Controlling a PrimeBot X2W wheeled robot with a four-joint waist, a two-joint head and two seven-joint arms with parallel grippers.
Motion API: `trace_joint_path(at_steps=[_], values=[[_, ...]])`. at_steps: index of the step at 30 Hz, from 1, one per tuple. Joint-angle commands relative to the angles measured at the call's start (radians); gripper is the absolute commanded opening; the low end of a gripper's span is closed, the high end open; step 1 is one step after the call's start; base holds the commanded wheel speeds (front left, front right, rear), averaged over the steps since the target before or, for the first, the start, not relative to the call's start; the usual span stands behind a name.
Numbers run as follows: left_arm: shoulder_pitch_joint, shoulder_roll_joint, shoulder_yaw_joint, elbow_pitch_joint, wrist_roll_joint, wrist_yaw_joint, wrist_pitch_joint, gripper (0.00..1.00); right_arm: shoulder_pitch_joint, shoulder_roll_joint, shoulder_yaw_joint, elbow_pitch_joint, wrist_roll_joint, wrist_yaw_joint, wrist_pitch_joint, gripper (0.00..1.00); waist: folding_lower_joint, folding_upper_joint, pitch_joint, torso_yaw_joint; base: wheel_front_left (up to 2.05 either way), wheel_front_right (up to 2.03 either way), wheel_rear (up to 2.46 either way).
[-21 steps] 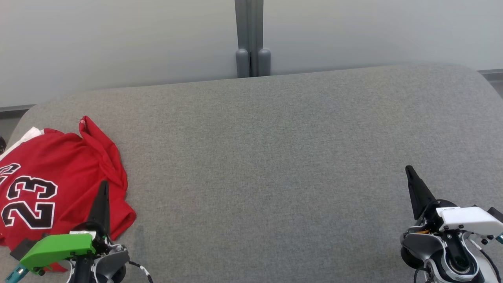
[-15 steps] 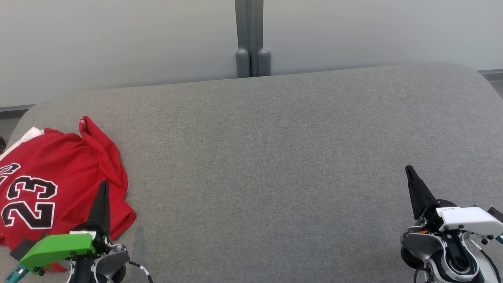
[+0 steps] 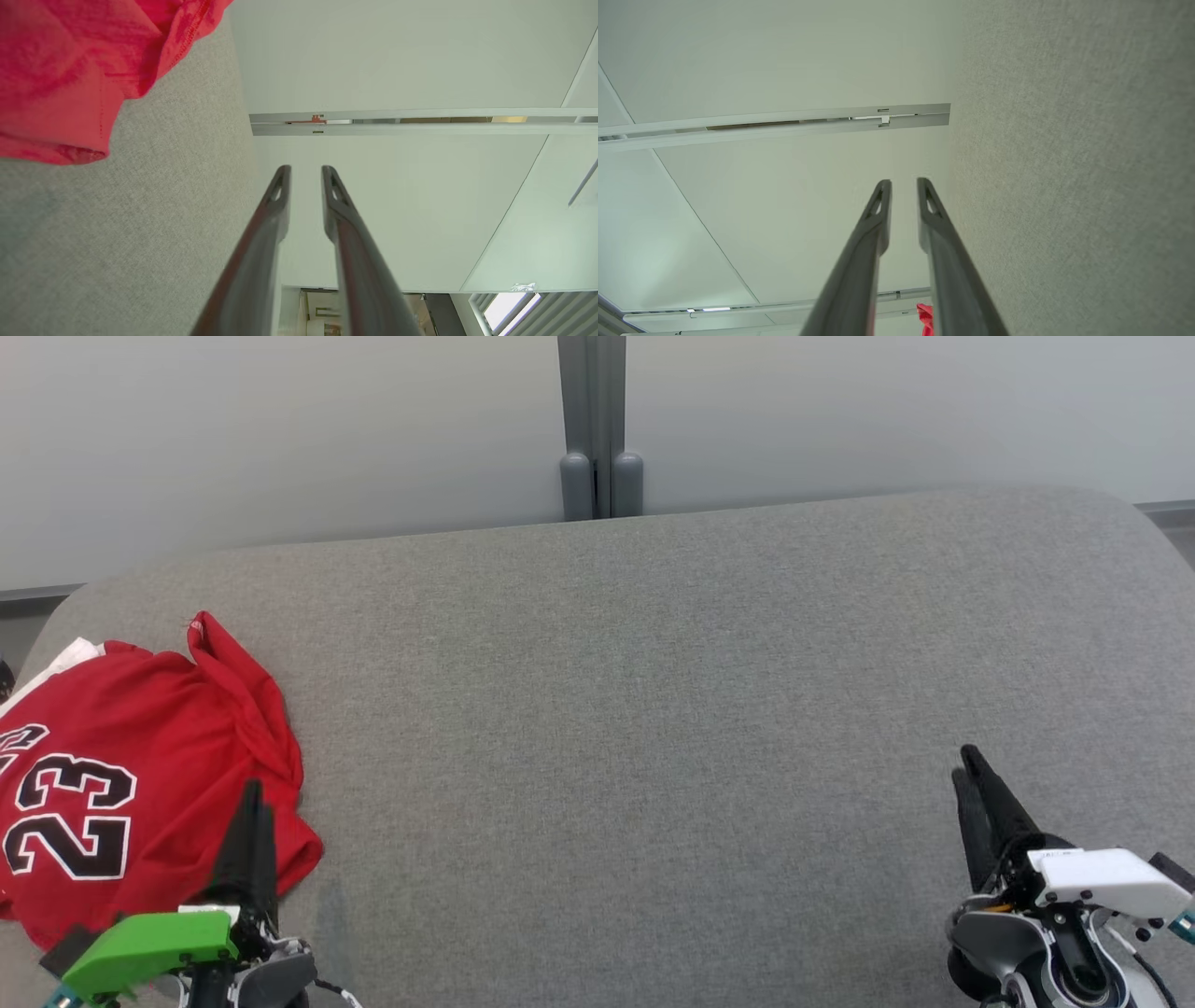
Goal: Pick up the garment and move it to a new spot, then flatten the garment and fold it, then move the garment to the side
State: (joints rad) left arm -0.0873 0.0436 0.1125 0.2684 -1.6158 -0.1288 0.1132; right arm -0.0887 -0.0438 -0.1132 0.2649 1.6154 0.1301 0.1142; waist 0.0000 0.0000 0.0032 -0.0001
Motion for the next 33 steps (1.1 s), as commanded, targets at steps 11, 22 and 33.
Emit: trace_joint_path(at_steps=[11,22,33], values=[[0.006,0.002,-0.034,-0.04,0.023,0.0,-0.055,1.0,-0.007,-0.001,0.03,-0.027,-0.072,0.0,-0.055,1.0,0.0,0.0,0.003,-0.001,0.0,0.0,0.0],[0.011,0.003,-0.012,-0.076,0.093,-0.001,-0.104,1.0,-0.021,-0.003,0.012,-0.065,-0.243,0.0,-0.105,1.0,0.0,0.0,0.006,-0.002,0.0,0.0,0.0],[0.006,0.004,0.008,-0.13,0.239,-0.001,-0.147,1.0,-0.044,-0.005,0.047,-0.122,-0.554,0.001,-0.148,1.0,0.0,0.0,0.013,-0.003,0.0,0.0,0.0]])
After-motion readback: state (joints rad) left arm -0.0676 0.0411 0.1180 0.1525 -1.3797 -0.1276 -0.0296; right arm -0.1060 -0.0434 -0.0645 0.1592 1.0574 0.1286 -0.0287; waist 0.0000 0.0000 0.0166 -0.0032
